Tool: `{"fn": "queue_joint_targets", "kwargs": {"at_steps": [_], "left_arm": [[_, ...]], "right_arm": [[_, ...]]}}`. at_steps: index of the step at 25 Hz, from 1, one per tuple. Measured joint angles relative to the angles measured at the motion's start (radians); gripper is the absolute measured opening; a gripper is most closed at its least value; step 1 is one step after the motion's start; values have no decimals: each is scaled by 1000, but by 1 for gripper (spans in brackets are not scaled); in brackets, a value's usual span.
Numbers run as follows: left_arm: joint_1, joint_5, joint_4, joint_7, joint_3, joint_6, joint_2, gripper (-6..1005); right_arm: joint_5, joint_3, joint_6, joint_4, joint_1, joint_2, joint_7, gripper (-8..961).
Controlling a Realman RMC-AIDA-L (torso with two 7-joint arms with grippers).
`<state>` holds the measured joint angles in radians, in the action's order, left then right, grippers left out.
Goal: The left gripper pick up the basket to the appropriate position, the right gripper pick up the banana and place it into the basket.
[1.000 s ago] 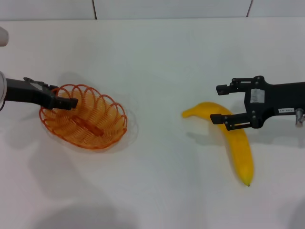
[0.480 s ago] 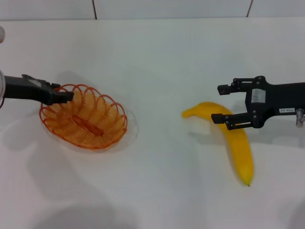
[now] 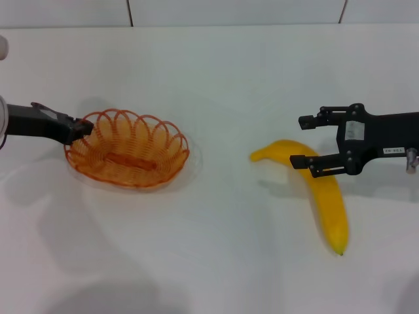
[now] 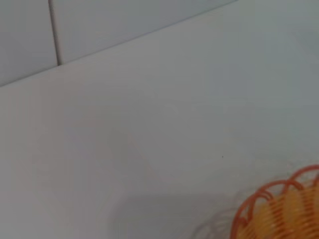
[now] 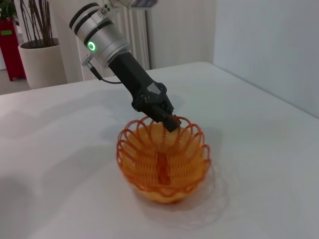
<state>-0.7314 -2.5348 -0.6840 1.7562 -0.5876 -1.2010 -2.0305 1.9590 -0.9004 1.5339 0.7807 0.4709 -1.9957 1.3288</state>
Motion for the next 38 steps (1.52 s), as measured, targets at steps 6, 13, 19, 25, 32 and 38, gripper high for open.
{"fn": "queue_joint_targets", "kwargs": {"at_steps": [6,13,19,25,32,38], "left_arm": [[3,19,-5,7,4,-6,0,99],[15,117,-1,-4,2,-9,-1,65],[5,165,49,-25,2,-8,-2,59],[-8,224,117,-58,2,7,-4,55],[-7,248,171,-81,6,51,-8,53],[7,271,193,-82,6,78,-8,51]], "right_arm": [[0,0,0,0,-2,0,2,808],[-4,1,0,0,-1,0,9,806],[-10,17,3,4,7,2,11,803],[-9,28,11,6,8,3,12,801],[-4,28,11,7,11,2,12,798],[-3,28,11,5,11,4,12,795]]}}
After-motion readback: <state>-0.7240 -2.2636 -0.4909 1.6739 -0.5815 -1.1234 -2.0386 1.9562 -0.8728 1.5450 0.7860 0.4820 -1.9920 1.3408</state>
